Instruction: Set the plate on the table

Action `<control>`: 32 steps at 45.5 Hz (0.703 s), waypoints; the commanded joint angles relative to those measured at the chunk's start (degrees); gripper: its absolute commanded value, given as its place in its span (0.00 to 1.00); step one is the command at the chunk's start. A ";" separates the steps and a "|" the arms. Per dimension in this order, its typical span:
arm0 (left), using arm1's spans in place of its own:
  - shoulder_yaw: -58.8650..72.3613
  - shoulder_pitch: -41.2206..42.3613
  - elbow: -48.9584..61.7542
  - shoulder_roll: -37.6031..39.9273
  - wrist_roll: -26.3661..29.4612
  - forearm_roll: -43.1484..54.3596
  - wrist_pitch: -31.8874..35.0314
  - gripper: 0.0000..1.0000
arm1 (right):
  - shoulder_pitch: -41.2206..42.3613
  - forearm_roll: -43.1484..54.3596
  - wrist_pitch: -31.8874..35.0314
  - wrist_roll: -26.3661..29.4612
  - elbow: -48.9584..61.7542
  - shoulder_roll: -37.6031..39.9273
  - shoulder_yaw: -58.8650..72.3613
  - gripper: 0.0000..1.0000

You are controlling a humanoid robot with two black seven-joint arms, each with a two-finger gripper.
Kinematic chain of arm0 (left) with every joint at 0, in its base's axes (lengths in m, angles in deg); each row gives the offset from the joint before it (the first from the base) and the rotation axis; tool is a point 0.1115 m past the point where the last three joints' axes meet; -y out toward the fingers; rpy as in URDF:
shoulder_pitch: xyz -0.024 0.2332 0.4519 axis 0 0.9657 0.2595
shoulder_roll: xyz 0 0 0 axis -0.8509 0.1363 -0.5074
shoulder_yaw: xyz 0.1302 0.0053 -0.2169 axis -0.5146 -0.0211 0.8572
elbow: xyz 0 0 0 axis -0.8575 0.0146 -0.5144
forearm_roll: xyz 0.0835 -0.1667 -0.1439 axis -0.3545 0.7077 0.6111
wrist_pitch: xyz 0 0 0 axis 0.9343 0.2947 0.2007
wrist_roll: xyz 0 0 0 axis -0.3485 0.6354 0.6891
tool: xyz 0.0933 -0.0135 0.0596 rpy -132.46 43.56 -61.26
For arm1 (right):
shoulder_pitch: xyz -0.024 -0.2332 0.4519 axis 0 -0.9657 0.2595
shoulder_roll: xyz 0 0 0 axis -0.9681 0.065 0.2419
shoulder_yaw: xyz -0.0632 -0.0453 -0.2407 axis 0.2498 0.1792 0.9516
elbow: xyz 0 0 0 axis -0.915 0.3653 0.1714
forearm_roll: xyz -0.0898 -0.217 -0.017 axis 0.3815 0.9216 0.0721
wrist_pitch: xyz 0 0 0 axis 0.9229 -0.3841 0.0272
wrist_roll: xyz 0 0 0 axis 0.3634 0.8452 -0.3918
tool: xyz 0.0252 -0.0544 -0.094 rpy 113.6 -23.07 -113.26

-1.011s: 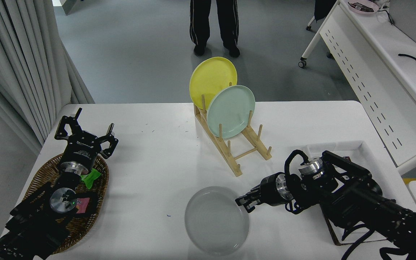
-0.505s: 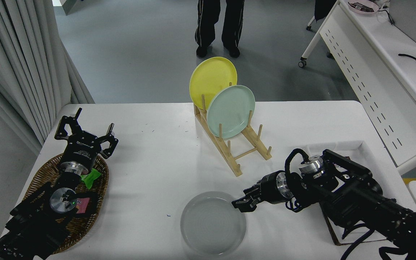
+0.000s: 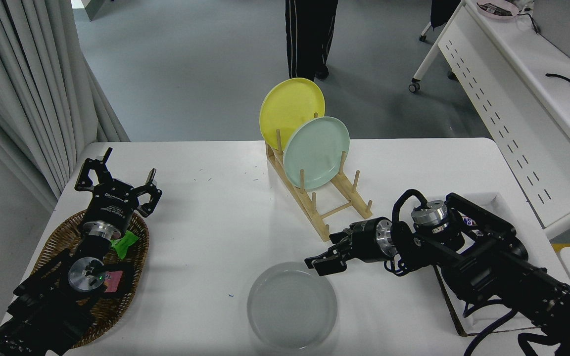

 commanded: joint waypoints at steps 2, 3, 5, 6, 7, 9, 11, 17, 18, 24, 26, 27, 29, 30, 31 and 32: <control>-0.01 0.00 0.00 0.00 0.01 0.00 0.00 1.00 | -2.17 -0.09 15.97 7.80 -6.31 3.08 -1.29 1.00; -0.01 0.00 0.00 0.00 0.01 0.00 0.00 1.00 | -2.43 -0.09 18.26 7.80 -6.92 3.52 -1.29 1.00; -0.01 0.00 0.00 0.00 0.01 -0.09 0.00 1.00 | -2.87 0.00 22.48 7.80 -8.24 4.40 -1.38 1.00; -0.01 0.00 0.00 0.00 -0.08 0.00 0.00 1.00 | -3.05 0.00 24.06 7.80 -8.60 4.84 -1.56 1.00; -0.01 0.00 0.00 0.00 0.01 -0.09 0.00 1.00 | -3.14 0.00 25.73 7.80 -8.95 5.11 -1.65 1.00; -0.01 0.00 0.00 0.00 0.01 0.00 0.00 1.00 | -3.14 0.00 28.64 7.80 -9.30 5.28 -1.91 1.00; -0.01 0.00 0.00 0.00 0.01 0.00 0.00 1.00 | -3.05 0.00 30.75 7.80 -9.65 5.20 -3.39 1.00; -0.01 0.00 0.00 0.00 0.01 0.00 0.00 1.00 | -3.14 0.18 30.67 7.80 -12.11 5.72 -6.65 1.00; -0.01 0.00 0.00 0.00 0.01 0.00 0.00 1.00 | -3.14 0.44 30.58 7.80 -12.38 5.98 -6.83 1.00; -0.01 0.00 0.00 0.00 0.01 0.00 0.00 1.00 | -3.31 0.79 30.41 7.80 -14.31 8.80 -7.71 1.00; -0.01 0.00 0.00 0.00 0.01 0.00 0.00 1.00 | -3.40 0.97 30.41 7.80 -14.31 9.06 -8.85 1.00; -0.01 0.00 0.00 0.00 0.01 0.00 0.00 1.00 | -3.40 0.97 30.32 5.01 -14.31 9.15 -9.72 1.00; -0.01 0.00 0.00 0.00 0.01 0.00 0.00 1.00 | -3.40 0.97 30.32 -3.67 -14.49 9.33 -11.13 1.00; -0.01 0.00 0.00 0.00 0.01 0.00 0.00 1.00 | -3.40 0.97 30.41 -8.50 -14.66 9.41 -11.49 1.00; -0.01 0.00 0.00 0.00 0.01 -0.09 0.00 1.00 | -3.31 0.97 30.41 -13.42 -14.75 9.68 -11.66 1.00; -0.01 0.00 0.00 0.00 -0.08 0.00 0.00 1.00 | -3.31 0.88 30.32 -17.56 -14.93 10.11 -11.75 1.00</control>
